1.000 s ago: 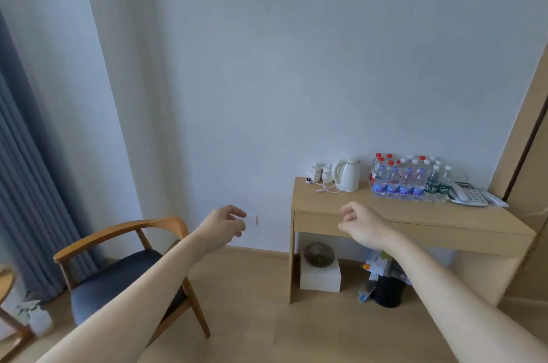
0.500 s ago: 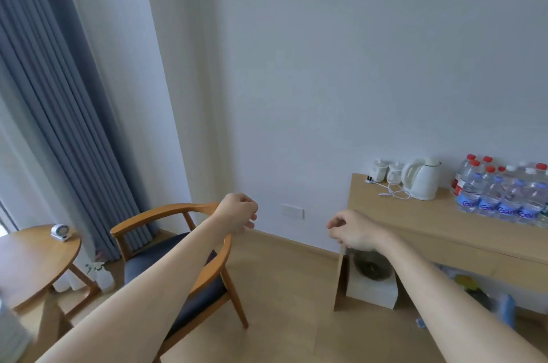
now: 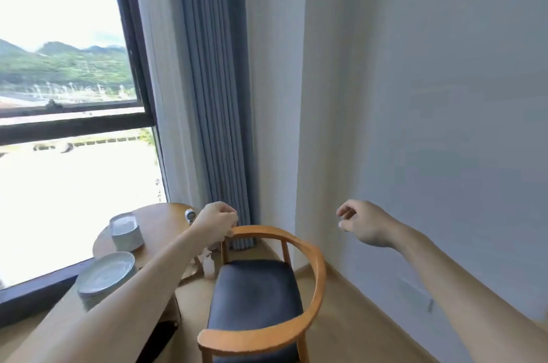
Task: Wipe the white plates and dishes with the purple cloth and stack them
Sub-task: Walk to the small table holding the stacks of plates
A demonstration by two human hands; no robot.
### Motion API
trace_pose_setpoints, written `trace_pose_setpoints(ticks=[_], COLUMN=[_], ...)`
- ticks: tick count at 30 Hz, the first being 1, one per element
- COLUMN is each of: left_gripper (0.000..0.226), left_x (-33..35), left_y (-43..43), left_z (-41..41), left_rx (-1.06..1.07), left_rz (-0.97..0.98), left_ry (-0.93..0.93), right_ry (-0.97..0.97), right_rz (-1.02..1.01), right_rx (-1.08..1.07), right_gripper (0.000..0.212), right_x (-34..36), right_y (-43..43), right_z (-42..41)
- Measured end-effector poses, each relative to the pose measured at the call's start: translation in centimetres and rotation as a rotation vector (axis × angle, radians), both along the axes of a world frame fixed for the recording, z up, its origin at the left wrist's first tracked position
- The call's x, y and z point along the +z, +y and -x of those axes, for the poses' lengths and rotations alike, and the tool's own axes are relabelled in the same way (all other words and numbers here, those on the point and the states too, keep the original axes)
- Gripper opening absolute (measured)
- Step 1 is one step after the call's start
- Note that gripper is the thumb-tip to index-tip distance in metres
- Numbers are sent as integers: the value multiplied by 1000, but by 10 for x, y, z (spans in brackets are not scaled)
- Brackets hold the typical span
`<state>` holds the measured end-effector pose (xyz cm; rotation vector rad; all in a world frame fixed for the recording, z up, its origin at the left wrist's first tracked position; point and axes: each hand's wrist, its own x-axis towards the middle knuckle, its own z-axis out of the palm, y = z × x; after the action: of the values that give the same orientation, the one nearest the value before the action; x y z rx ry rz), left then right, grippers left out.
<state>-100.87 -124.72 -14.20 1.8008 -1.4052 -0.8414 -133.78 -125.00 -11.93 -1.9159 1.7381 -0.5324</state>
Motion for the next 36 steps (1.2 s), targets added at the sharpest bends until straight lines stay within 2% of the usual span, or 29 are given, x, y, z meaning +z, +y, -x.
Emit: trace_pose_setpoints(ticks=[4, 8, 10, 15, 21, 28, 36], left_gripper=[9, 10, 10, 21, 22, 18, 18], left_x=[-15, -10, -7, -20, -50, -64, -78], left_y=[22, 56, 73, 96, 73, 46, 49], left_z=[-61, -133, -166, -227, -285, -371, -453], left_rx=[193, 416, 514, 639, 643, 649, 702], left_rz=[-41, -31, -41, -70, -61, -83, -69], left_ry=[-3, -16, -7, -21, -13, 10, -40], right_ry=[5, 128, 127, 114, 204, 172, 223], right_rz=[22, 16, 30, 27, 30, 48, 42], right_rx=[184, 462, 571, 718, 772, 725, 827], right_gripper=[16, 31, 34, 43, 42, 33, 29], right_x=[-12, -36, -41, -48, -48, -30, -64], right_y=[-57, -84, -93, -107, -136, -181, -198], right_z=[-70, -158, -199, -282, -354, -450, -561])
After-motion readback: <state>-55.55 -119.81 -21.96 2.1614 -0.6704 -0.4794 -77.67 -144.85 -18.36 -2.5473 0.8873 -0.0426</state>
